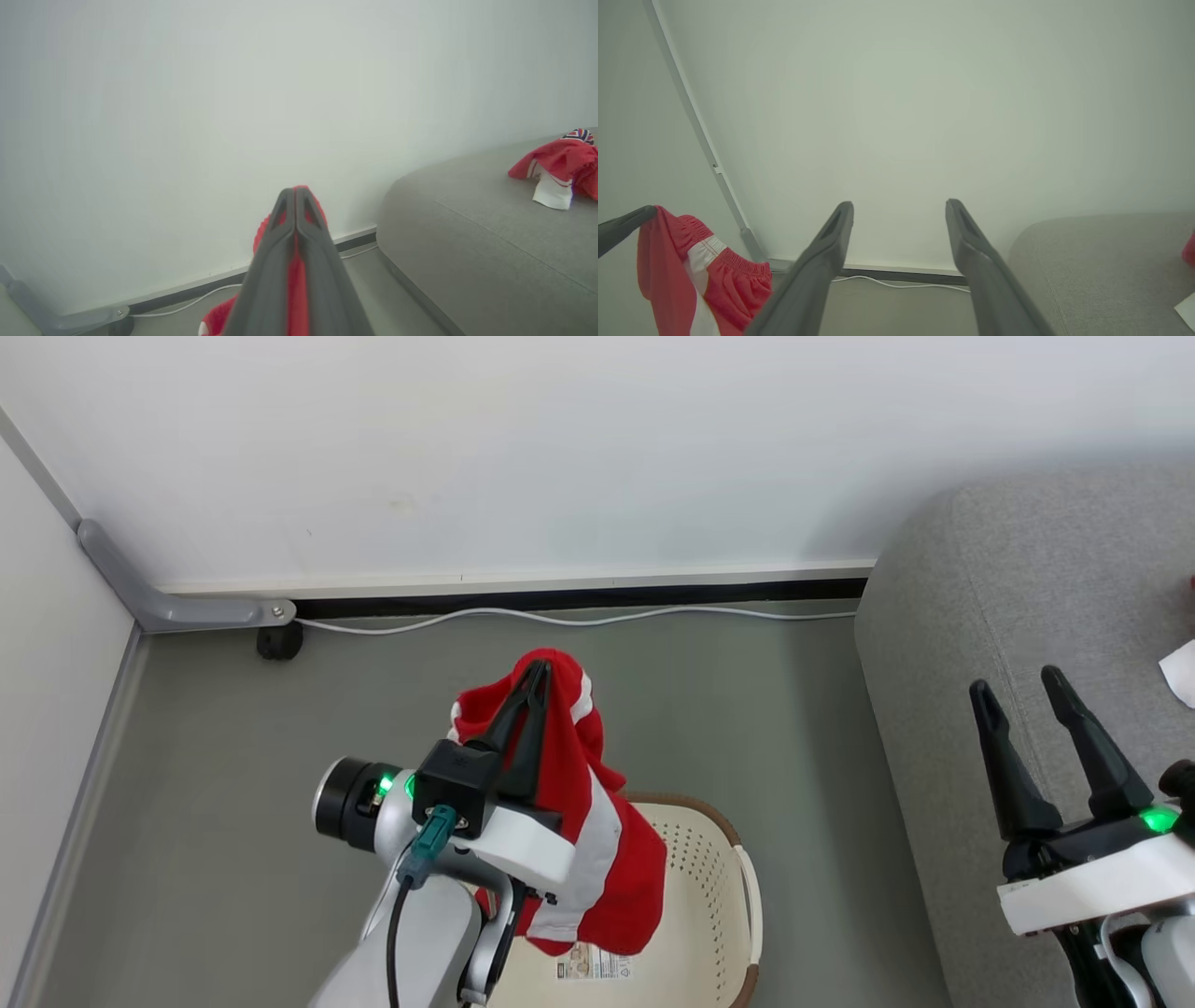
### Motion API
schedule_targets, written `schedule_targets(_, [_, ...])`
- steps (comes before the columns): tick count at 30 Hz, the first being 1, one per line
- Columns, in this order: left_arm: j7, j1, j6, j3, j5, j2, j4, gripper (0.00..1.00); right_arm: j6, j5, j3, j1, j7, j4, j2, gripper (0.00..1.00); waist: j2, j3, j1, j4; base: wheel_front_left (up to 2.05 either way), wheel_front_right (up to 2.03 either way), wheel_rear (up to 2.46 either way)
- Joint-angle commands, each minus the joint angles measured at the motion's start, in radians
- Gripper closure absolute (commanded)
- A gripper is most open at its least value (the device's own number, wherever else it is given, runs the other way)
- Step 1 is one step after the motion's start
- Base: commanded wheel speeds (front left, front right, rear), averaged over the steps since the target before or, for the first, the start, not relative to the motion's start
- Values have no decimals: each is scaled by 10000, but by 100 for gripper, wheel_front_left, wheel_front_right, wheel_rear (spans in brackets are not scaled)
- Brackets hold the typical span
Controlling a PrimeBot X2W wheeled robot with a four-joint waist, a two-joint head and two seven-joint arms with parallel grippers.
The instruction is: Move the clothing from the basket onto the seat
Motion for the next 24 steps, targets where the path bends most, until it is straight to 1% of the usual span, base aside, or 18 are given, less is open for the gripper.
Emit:
schedule_targets(1, [-101, -490, -122, 365, 118, 135, -435, 100, 27, -101, 146, 23, -59, -169, -108, 0, -1, -42, 1, -14, 0, 0, 0])
schedule_targets(4, [-101, -746, -222, 331, 226, 227, -732, 100, 27, -174, 145, 109, -59, -61, -10, 0, -1, -106, 1, -31, 0, 0, 0])
schedule_targets(11, [243, -1411, -276, 226, 459, 423, -1625, 100, 27, -273, 240, 247, -59, 153, 121, 0, -1, -202, 1, -65, 0, 0, 0])
schedule_targets(20, [640, -1883, -191, 172, 632, 548, -2352, 100, 27, -290, 355, 246, -59, 273, 205, 0, -1, -219, 1, -115, 0, 0, 0])
schedule_targets(24, [721, -2032, -141, 35, 706, 490, -2433, 100, 27, -218, 726, 57, -59, 35, 125, 0, -1, -143, 1, -139, 0, 0, 0])
